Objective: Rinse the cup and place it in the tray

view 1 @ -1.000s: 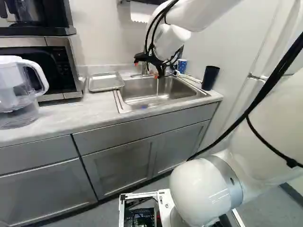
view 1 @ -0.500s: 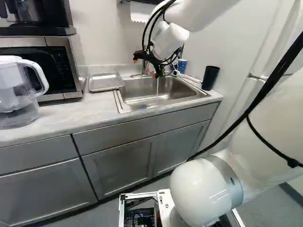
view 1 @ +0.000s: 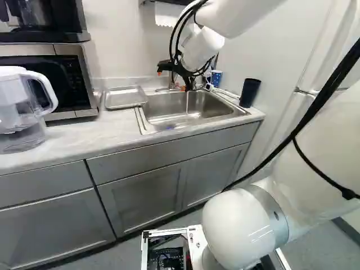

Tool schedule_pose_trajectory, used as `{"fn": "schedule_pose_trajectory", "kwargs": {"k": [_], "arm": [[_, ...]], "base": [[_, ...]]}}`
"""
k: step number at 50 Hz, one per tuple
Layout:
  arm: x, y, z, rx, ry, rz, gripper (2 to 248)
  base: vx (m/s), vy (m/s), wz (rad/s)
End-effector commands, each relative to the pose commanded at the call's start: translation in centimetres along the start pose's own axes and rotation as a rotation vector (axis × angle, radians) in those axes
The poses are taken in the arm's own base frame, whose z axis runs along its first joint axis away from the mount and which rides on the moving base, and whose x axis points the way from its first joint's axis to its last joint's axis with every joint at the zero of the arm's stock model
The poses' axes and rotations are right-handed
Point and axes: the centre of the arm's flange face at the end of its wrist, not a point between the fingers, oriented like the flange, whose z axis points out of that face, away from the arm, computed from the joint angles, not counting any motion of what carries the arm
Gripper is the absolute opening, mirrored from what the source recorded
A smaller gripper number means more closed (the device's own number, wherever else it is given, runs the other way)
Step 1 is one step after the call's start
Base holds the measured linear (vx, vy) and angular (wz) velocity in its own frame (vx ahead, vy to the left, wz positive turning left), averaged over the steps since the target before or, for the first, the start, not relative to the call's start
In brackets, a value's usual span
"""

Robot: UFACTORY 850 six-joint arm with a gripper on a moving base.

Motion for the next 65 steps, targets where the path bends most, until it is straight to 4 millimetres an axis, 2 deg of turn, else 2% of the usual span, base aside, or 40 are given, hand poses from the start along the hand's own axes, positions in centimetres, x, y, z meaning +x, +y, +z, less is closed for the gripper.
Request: {"fn": "schedule_pose_trajectory", "kwargs": {"k": [26,65], "arm": [[-0.2,0.9,-1.1,0.000,0.029,-0.139,247],[2.0,5.6,-2.7,-0.067,0.097,0.024,247]], "base": [[0.000,0.000,0.000],[0.000,0.000,0.000]]}}
